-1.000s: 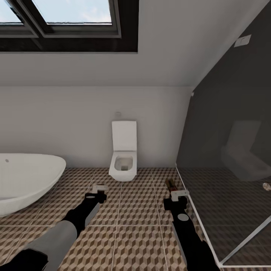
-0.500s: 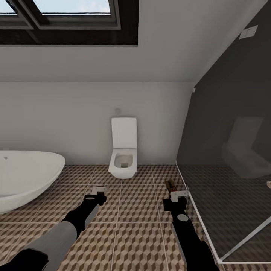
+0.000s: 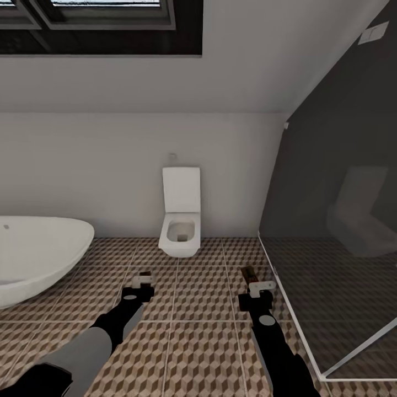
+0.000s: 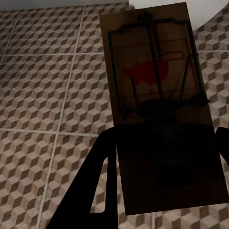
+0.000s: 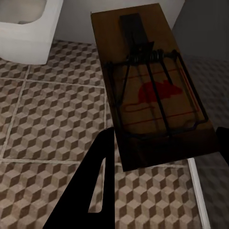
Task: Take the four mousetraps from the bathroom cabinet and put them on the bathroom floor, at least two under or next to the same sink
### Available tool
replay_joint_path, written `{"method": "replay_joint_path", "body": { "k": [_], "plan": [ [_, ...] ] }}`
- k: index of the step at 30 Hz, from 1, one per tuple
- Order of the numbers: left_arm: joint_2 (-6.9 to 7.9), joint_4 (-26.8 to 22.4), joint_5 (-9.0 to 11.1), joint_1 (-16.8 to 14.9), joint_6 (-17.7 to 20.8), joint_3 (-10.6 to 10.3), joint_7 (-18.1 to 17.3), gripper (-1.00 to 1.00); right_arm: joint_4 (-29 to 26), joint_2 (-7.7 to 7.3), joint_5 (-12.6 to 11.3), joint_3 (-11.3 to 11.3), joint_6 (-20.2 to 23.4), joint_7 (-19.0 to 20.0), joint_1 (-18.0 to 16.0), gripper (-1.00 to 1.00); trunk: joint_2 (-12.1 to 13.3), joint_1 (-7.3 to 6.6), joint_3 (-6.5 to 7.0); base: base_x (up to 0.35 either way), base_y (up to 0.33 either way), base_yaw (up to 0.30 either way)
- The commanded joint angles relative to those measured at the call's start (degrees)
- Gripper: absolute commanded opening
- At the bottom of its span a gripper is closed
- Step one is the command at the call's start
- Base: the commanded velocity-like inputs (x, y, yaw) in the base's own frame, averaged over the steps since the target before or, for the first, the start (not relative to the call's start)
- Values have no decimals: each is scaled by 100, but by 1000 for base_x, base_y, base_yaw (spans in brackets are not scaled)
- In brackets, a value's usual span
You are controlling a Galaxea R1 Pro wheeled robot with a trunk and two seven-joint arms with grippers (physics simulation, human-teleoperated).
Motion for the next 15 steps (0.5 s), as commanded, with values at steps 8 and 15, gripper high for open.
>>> {"method": "replay_joint_path", "body": {
  "k": [8,15],
  "plan": [
    [4,-11,39,-3,30,-58,58,-100,-8,3,48,-2,40,5,-3,-100,-330,177,-226,0,0,0],
    [4,-10,39,-3,32,-61,58,-100,-8,4,48,-2,38,5,-3,-100,-611,331,-416,0,0,0]
  ]
}}
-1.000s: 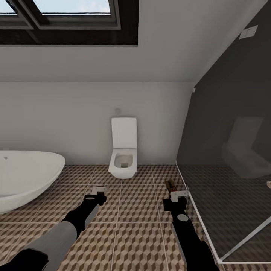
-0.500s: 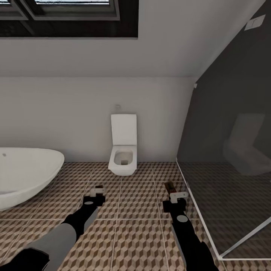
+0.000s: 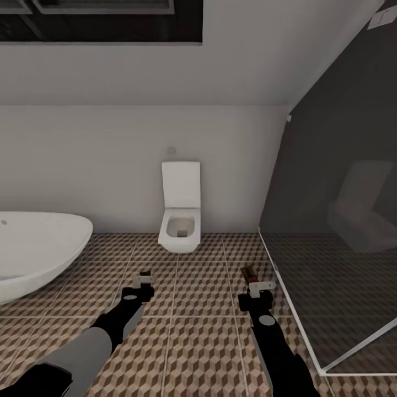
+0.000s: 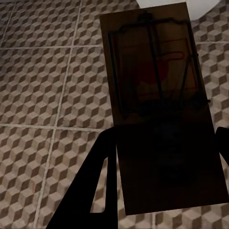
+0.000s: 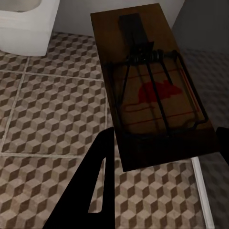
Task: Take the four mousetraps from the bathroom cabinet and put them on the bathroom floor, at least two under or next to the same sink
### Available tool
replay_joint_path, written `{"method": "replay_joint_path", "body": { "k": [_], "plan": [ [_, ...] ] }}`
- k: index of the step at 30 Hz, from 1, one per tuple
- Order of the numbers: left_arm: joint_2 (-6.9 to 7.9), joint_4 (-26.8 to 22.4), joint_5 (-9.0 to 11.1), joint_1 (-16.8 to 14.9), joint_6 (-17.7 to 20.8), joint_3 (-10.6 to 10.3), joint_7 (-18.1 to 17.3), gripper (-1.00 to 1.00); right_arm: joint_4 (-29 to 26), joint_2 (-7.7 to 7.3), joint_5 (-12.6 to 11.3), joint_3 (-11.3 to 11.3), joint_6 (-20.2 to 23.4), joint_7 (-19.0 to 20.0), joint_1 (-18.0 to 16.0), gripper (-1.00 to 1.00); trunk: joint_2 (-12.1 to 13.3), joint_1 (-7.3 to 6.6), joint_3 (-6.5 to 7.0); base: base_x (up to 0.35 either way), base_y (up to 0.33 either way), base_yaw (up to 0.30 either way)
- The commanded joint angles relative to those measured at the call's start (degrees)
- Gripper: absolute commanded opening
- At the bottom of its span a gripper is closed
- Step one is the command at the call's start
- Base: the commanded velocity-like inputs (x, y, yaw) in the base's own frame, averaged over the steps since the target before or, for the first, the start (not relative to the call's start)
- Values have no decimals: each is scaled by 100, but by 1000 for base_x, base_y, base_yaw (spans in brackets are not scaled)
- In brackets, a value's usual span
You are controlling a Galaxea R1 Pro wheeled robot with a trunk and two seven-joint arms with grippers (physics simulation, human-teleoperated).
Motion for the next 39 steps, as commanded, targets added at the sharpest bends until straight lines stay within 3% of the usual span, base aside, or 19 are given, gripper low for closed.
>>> {"method": "replay_joint_path", "body": {
  "k": [1,39],
  "plan": [
    [5,-12,39,-3,34,-51,62,-100,-8,4,48,-2,42,2,-3,-100,-48,23,-35,0,0,0],
    [-4,-3,39,-3,35,-53,62,-100,9,5,48,-2,38,0,-3,-100,-1572,858,-1065,0,0,0]
  ]
}}
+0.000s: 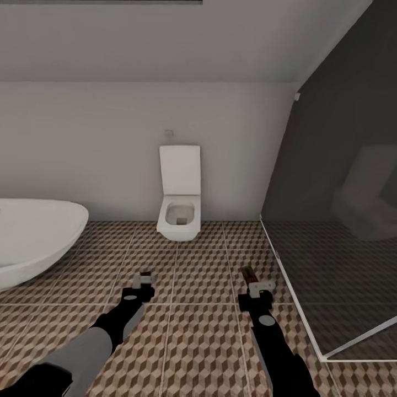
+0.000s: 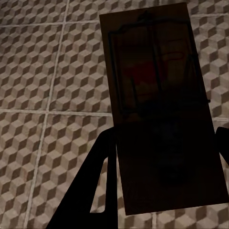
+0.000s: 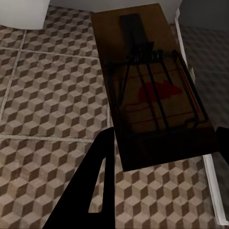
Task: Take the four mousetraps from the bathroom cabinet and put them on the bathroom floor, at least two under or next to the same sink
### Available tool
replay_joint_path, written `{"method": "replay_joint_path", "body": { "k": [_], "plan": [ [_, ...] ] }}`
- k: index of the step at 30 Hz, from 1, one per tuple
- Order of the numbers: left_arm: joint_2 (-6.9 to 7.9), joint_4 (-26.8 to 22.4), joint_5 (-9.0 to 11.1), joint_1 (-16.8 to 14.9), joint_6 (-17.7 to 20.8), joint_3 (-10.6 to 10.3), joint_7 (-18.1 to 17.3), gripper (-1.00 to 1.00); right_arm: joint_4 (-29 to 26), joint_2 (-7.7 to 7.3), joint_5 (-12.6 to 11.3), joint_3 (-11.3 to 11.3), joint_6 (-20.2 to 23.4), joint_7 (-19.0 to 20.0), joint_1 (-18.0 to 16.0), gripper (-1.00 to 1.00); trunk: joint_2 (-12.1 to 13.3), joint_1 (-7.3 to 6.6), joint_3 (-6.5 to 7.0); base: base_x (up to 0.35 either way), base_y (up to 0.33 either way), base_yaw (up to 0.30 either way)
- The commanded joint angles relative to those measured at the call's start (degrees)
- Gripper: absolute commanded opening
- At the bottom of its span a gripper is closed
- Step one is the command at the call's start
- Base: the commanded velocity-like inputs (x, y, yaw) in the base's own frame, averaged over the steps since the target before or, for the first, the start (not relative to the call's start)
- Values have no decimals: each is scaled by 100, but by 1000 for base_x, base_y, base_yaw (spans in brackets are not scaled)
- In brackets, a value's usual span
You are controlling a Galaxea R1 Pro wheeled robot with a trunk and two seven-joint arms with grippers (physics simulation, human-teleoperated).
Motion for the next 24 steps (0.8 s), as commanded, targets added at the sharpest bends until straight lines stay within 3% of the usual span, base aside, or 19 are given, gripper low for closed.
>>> {"method": "replay_joint_path", "body": {
  "k": [1,24],
  "plan": [
    [5,-12,39,-3,34,-52,62,-100,-8,2,48,-2,40,0,-2,-100,-46,23,-33,0,0,0],
    [5,-12,39,-3,35,-52,62,-100,-8,0,48,-2,37,0,-2,-100,-968,528,-657,0,0,0]
  ]
}}
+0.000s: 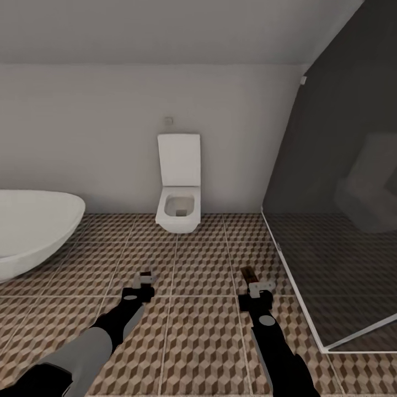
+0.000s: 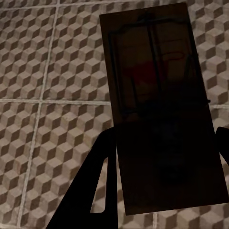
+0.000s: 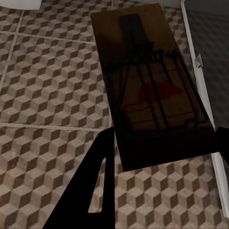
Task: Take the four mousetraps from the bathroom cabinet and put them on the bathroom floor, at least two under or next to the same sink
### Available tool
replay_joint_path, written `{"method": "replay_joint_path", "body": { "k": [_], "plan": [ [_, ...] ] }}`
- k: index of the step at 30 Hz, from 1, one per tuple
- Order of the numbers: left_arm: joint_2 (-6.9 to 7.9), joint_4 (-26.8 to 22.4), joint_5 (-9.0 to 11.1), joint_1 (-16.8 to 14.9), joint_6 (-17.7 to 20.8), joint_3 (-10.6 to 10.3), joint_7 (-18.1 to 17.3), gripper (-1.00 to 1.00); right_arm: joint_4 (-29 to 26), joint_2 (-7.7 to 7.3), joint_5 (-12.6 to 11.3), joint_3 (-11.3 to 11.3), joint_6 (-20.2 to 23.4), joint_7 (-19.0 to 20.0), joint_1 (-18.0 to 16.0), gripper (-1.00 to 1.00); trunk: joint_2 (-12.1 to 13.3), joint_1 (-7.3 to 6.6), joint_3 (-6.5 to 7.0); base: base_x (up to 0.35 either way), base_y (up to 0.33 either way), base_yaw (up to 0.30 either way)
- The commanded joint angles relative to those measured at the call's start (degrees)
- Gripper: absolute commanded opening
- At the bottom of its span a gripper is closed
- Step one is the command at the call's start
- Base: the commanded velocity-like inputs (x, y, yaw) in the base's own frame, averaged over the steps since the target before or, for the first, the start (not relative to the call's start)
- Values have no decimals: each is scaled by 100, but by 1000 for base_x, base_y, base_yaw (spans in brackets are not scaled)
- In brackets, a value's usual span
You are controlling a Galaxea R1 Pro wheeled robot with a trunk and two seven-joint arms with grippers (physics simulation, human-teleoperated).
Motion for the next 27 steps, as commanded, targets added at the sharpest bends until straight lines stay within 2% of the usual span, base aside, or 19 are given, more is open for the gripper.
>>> {"method": "replay_joint_path", "body": {
  "k": [1,27],
  "plan": [
    [5,-12,39,-2,33,-52,62,-100,-8,3,48,-2,40,3,-2,-100,-45,22,-33,0,0,0],
    [-76,76,39,-2,31,-52,62,-100,-8,6,48,-2,39,4,-2,-100,-1088,593,-738,0,0,0]
  ]
}}
